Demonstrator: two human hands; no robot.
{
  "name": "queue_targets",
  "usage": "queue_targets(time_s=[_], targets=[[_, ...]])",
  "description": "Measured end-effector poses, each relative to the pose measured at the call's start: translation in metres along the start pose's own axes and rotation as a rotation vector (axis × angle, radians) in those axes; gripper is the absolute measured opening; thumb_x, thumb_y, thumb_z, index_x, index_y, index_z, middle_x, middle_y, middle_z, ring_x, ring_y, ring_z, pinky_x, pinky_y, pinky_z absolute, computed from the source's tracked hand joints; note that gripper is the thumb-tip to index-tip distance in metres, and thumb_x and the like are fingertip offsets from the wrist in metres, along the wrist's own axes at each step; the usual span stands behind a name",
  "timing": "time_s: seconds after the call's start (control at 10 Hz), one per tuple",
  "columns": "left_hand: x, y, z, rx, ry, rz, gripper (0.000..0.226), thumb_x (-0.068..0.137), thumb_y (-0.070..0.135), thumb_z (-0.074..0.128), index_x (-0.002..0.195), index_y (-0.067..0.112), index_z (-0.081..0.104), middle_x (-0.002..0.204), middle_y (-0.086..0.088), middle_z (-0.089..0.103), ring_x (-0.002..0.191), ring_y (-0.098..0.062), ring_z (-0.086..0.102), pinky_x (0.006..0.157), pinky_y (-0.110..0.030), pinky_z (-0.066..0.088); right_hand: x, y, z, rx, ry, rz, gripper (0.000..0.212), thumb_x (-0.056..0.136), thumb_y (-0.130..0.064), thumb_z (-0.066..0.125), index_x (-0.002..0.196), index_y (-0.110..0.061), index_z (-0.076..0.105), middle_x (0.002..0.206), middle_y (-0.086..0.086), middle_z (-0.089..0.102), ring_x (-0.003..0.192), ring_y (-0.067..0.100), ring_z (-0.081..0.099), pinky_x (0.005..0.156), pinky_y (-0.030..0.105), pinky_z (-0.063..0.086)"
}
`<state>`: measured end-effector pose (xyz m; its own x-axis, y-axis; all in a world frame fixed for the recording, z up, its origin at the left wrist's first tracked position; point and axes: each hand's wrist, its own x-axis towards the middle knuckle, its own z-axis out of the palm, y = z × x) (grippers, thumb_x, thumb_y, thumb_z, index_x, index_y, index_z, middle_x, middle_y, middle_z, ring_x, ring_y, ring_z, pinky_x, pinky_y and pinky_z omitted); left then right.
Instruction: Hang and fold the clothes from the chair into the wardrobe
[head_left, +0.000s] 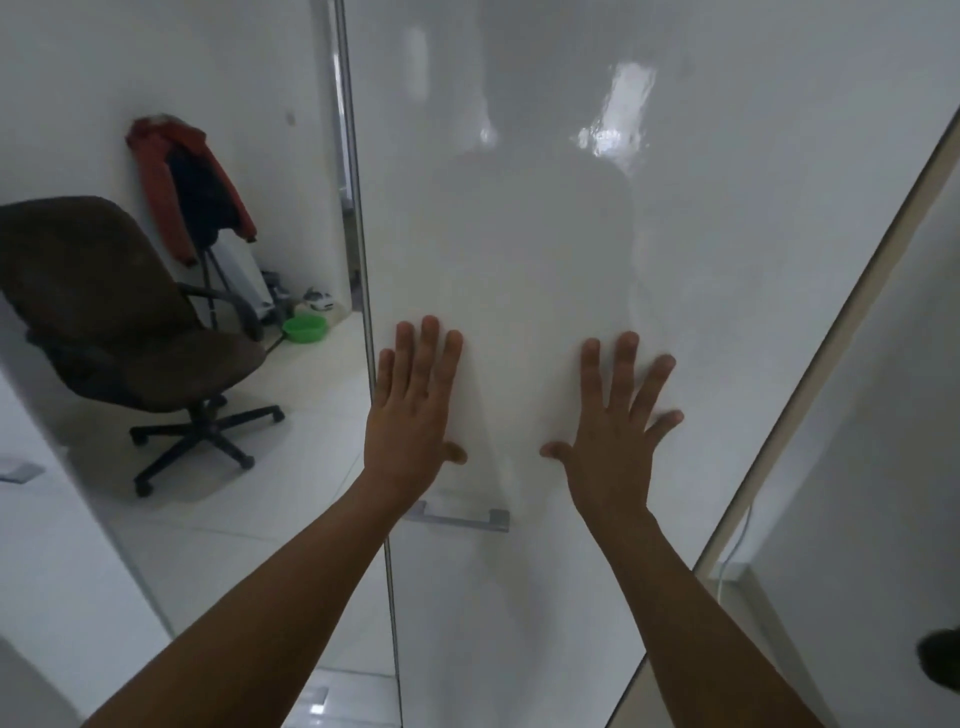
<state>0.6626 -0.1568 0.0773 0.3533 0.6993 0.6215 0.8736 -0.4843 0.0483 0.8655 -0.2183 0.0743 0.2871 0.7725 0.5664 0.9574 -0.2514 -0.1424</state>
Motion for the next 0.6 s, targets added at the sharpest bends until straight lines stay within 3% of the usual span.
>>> queue_targets(time_s=[0.3,0.4,0.5,0.6], targets=[[-0.012,0.006,-0.020,-0.066,-0.001,0.002,0.155,0.040,0.061,0.092,0.159,0.011,0.004,0.166,-0.009,-0.009,0.152,-0.033,-0.011,0.122,-0.053,0.012,-0.011,0.001,-0.024,0.056,-0.031,-0.039,0.142,0.058,-0.057,0.086,0.158,-0.026,-0.009,0.164,0.007,-0.023,0.147,0.044,-0.021,0.103,0.077,0.029],[-0.022,0.009,-0.038,-0.121,-0.055,-0.020,0.150,0.042,0.067,0.088,0.159,0.018,0.008,0.167,0.000,-0.008,0.153,-0.022,-0.013,0.116,-0.048,0.033,-0.020,0.007,-0.038,0.088,-0.082,-0.079,0.140,0.061,-0.056,0.086,0.157,-0.029,-0.011,0.162,0.002,-0.028,0.147,0.041,-0.024,0.104,0.072,0.034],[-0.021,0.012,-0.068,-0.213,-0.103,-0.068,0.137,0.049,0.070,0.084,0.158,0.025,0.014,0.166,0.010,-0.009,0.152,-0.014,-0.013,0.106,-0.044,0.043,-0.019,0.013,-0.062,0.154,-0.157,-0.128,0.132,0.066,-0.053,0.085,0.157,-0.034,-0.009,0.160,-0.007,-0.033,0.149,0.036,-0.024,0.106,0.068,0.036],[-0.033,0.018,-0.082,-0.311,-0.155,-0.083,0.125,0.059,0.073,0.077,0.157,0.027,0.016,0.166,0.011,-0.004,0.153,-0.013,0.001,0.115,-0.045,0.035,-0.035,0.019,-0.075,0.245,-0.281,-0.119,0.124,0.074,-0.053,0.080,0.155,-0.040,-0.013,0.160,-0.014,-0.030,0.152,0.032,-0.014,0.112,0.069,0.024]])
